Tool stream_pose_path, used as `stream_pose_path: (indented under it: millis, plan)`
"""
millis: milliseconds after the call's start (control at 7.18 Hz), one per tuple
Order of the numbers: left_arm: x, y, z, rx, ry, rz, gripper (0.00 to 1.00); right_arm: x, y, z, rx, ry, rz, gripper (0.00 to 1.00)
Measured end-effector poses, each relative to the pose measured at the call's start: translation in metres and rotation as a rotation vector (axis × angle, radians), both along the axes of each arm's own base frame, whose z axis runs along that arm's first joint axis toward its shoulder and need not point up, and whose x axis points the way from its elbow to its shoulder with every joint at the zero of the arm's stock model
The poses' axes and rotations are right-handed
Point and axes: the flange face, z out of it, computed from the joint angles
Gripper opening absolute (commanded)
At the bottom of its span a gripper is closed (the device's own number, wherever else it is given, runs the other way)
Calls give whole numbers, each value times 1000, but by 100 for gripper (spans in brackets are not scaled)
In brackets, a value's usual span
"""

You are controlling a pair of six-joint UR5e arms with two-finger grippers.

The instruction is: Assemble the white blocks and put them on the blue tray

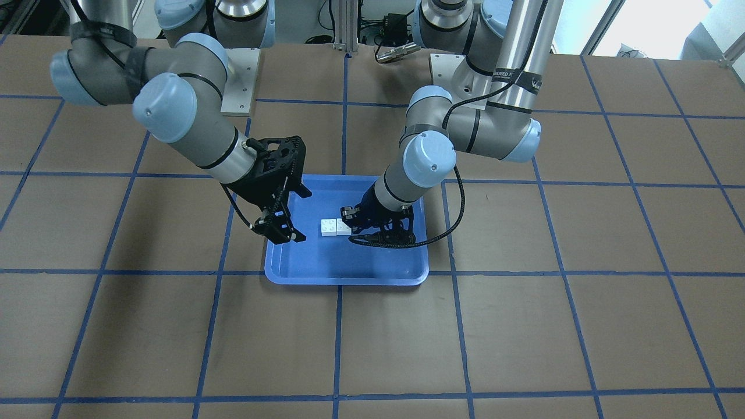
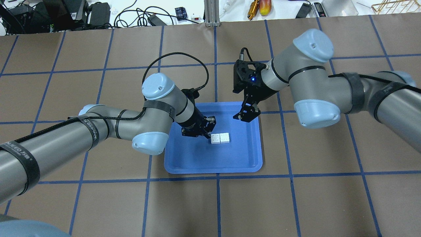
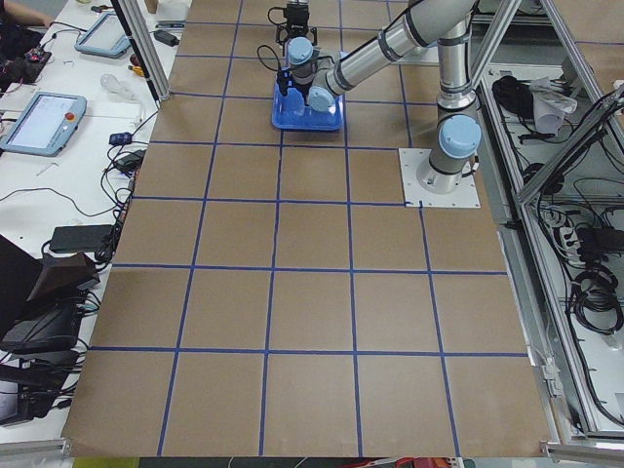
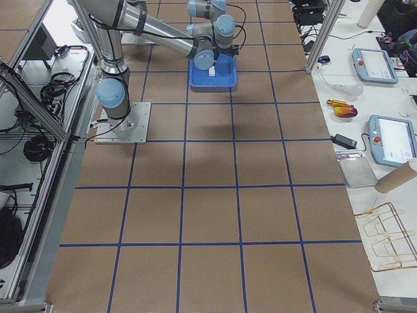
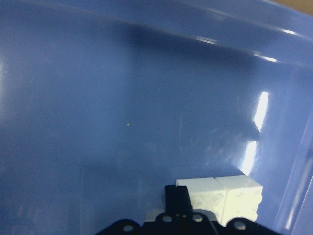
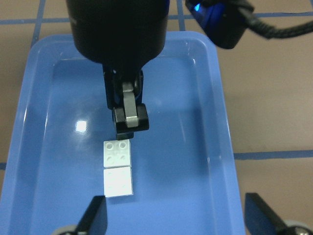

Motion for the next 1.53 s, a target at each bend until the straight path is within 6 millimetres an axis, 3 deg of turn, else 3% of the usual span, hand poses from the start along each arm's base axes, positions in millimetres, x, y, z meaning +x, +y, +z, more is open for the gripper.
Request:
stream_pose_path:
  millis: [418,697,836,1115,1393,1533]
  plan:
    - [-1,0,0,3,0,10,0,-31,-10,106,42,83,-64,100]
    - [2,-10,17,-50,-4,5,3,-42,-14,169,87,104,-149,100]
    - [5,-22,35,-83,-29,5,4,-46,-14,184,101,143,-200,100]
    - [13,-50,91,-102,-121,-41,6,-61,-10,189,124,262,-247,100]
    - [51,-79,168,-104,-236,-176,14,-77,-3,187,170,337,-291,100]
    - [85,-85,206,-113,-296,-257,31,-83,-1,189,199,350,-344,100]
